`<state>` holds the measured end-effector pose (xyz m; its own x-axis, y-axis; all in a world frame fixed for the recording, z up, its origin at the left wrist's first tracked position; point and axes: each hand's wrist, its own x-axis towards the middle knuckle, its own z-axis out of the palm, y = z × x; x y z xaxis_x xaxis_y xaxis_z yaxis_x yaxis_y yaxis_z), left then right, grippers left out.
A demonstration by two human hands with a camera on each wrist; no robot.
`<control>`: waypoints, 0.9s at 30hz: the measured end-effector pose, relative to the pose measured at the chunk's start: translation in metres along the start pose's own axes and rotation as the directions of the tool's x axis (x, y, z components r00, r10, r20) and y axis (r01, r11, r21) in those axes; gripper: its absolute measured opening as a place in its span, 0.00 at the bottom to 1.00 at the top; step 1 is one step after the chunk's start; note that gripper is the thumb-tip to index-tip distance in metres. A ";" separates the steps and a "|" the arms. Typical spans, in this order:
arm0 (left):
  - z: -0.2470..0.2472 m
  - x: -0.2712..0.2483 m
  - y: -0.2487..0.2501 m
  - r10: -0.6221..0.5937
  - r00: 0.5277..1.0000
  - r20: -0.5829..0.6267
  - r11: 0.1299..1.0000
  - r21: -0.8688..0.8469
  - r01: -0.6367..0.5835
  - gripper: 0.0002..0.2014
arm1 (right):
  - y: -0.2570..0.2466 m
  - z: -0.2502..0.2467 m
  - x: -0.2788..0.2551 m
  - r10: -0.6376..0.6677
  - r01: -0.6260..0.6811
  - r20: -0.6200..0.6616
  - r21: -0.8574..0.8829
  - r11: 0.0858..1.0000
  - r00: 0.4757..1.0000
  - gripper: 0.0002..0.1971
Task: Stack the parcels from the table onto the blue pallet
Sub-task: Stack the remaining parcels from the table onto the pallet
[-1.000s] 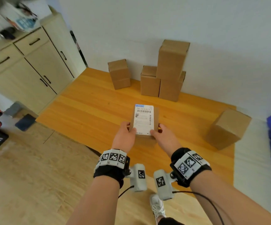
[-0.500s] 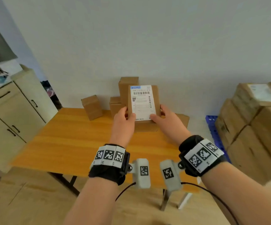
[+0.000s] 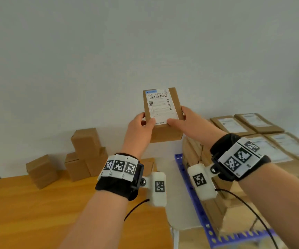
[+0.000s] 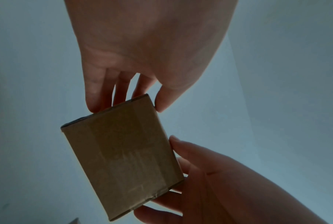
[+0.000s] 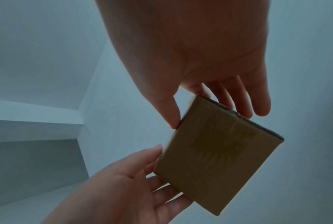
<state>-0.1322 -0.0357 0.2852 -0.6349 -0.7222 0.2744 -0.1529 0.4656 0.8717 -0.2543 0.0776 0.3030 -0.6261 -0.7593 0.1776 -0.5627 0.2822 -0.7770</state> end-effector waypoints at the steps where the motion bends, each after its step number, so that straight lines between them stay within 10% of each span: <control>1: 0.013 0.006 0.007 0.007 1.000 0.011 1.000 -0.002 -0.007 0.21 | 0.008 -0.013 0.005 0.009 -0.009 -0.011 -0.012 1.000 1.000 0.26; 13: 0.165 0.066 0.047 -0.029 0.991 0.130 1.000 -0.004 0.030 0.22 | 0.111 -0.133 0.059 0.118 -0.117 0.002 -0.127 0.985 0.993 0.23; 27: 0.245 0.081 0.029 -0.199 0.968 0.151 0.980 0.022 0.198 0.19 | 0.193 -0.150 0.092 0.242 -0.222 0.159 -0.136 0.966 0.957 0.25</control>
<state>-0.3739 0.0452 0.2332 -0.6984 -0.7150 0.0310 -0.2922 0.3244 0.8996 -0.5020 0.1505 0.2598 -0.6495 -0.7517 -0.1144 -0.4777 0.5204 -0.7078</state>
